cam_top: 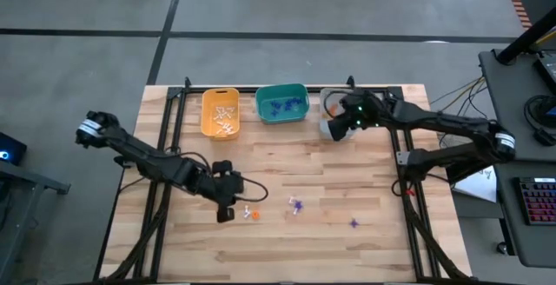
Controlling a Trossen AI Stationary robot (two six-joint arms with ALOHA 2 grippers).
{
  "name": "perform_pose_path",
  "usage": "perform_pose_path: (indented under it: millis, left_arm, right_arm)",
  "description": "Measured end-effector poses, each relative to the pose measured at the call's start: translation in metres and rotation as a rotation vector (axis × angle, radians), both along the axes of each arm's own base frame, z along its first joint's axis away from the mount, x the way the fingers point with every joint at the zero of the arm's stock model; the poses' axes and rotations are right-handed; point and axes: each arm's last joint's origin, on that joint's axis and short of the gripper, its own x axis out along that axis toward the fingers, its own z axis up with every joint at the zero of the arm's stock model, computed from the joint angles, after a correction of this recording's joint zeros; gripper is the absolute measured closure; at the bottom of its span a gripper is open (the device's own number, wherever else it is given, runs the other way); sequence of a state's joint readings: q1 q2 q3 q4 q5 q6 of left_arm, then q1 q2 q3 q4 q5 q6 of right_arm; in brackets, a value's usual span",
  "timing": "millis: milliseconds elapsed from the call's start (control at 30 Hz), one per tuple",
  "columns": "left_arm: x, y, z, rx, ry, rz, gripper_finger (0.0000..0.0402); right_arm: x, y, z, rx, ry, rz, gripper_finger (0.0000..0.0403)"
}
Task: Sort Halloween decoration
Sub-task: Put the white bone toy into the yellow bin
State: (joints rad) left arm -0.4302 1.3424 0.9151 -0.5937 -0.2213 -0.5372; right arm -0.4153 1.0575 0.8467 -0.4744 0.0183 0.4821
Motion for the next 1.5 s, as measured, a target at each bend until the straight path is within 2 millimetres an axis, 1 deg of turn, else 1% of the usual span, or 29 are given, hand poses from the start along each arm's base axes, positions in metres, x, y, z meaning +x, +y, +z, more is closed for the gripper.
perform_pose_path:
  millis: [100,267,367,467,567,633,767,900,1033,1200,1500]
  left_arm:
    - [-0.001,-0.008,-0.007,-0.064,0.033,0.092,0.0332]
    - [0.003,-0.014,-0.02,-0.221,0.099,0.338,0.0332]
    - [0.006,-0.018,-0.032,-0.309,0.185,0.425,0.0332]
    - [0.01,-0.022,-0.046,-0.329,0.249,0.482,0.0332]
    - [0.015,-0.024,-0.053,-0.334,0.277,0.5,0.0332]
    - [0.019,-0.026,-0.055,-0.332,0.275,0.497,0.0332]
    - [0.027,-0.029,-0.051,-0.297,0.219,0.506,0.0332]
    - [0.033,-0.029,-0.055,-0.242,0.182,0.529,0.0332]
    - [0.036,-0.028,-0.065,-0.198,0.179,0.583,0.033]
    - [0.038,-0.029,-0.076,-0.179,0.207,0.609,0.0326]
    - [0.042,-0.031,-0.085,-0.182,0.205,0.63,0.0324]
  right_arm:
    - [0.001,0.014,0.005,0.006,-0.03,0.042,0.0258]
    - [0.007,0.032,0.008,0.005,-0.058,0.112,0.0257]
    - [0.011,0.04,0.007,0.008,-0.057,0.148,0.0259]
    - [0.016,0.045,0.004,0.009,-0.053,0.174,0.0261]
    - [0.02,0.05,0.001,0.014,-0.038,0.196,0.0261]
    - [0.022,0.053,-0.001,0.016,-0.031,0.208,0.0261]
    - [0.024,0.055,-0.002,0.017,-0.027,0.219,0.0261]
    - [0.024,0.057,-0.002,0.016,-0.026,0.227,0.0261]
    - [0.024,0.057,-0.002,0.015,-0.025,0.228,0.0261]
    - [0.024,0.057,-0.002,0.011,-0.024,0.232,0.0261]
    - [0.024,0.057,-0.002,0.011,-0.024,0.233,0.0261]
